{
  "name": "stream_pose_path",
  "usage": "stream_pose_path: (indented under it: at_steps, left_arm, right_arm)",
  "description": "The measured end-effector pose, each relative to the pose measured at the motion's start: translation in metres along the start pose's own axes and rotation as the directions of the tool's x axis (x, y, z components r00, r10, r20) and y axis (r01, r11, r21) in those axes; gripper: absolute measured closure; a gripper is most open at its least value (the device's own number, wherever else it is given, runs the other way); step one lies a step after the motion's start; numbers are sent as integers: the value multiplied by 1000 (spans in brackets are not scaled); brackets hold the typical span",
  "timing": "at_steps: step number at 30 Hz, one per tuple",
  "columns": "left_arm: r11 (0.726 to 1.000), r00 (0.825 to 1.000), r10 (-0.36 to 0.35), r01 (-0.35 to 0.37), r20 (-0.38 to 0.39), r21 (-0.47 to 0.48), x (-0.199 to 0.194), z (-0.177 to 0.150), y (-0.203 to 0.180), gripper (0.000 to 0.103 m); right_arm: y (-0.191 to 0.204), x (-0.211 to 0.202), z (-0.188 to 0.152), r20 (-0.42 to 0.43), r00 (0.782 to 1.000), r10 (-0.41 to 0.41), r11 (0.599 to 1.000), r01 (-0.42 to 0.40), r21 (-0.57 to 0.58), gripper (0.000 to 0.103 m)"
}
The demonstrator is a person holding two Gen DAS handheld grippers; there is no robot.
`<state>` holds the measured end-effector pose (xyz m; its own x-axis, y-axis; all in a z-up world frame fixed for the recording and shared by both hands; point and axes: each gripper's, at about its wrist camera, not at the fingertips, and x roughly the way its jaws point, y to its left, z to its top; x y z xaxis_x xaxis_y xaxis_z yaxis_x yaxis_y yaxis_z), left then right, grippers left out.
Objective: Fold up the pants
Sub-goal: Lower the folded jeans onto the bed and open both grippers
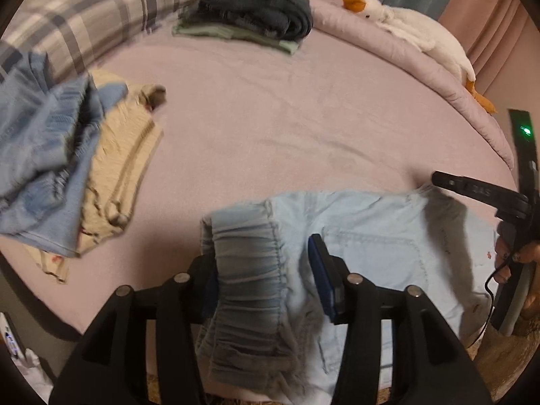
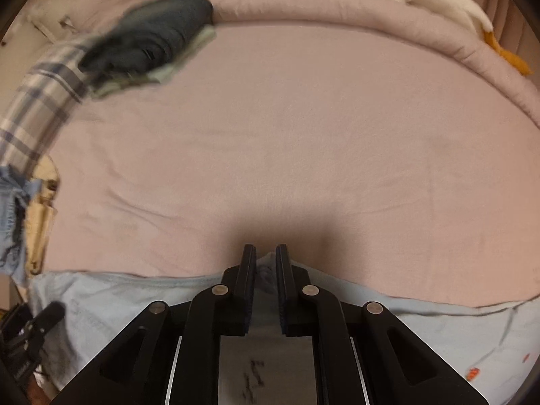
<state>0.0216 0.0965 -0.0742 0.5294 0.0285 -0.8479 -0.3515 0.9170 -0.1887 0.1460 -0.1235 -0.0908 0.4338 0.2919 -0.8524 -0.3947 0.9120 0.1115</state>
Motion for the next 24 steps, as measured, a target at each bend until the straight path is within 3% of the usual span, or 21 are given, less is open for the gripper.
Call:
stream_pose_path:
  at_steps: [2, 5, 6, 11, 14, 16, 19, 22, 24]
  left_arm:
    - [1000, 999, -8, 8, 31, 7, -13, 4, -7, 36]
    - [999, 997, -26, 24, 68, 26, -31, 10, -23, 27]
    - [999, 997, -23, 20, 77, 38, -35, 11, -29, 26]
    - [991, 989, -77, 61, 129, 121, -55, 19, -69, 23]
    - [978, 979, -155, 132, 133, 163, -55, 25, -94, 19]
    - [975, 982, -152, 130, 114, 179, -45, 29, -110, 19]
    - [956, 974, -220, 206, 50, 208, -20, 32, -138, 21]
    - [945, 970, -241, 238, -13, 223, 12, 35, -161, 33]
    - [947, 974, -222, 227, -48, 226, 33, 37, -173, 49]
  right_arm:
    - [-8, -20, -3, 36, 999, 0, 1000, 0, 8, 86]
    - [-26, -57, -9, 114, 993, -7, 999, 3, 32, 54]
    - [-30, -67, -12, 138, 990, -15, 999, 10, 34, 49]
    - [-59, -95, -21, 201, 976, -80, 992, 58, 111, 47]
    - [-91, -113, -37, 210, 972, -102, 980, 63, 189, 33]
    - [-118, -125, -51, 209, 967, -149, 961, 92, 260, 31]
    - [-162, -135, -73, 183, 960, -212, 917, 131, 376, 30]
    - [-208, -133, -94, 91, 944, -318, 837, 234, 494, 30]
    - [-237, -127, -109, 45, 944, -327, 801, 252, 544, 30]
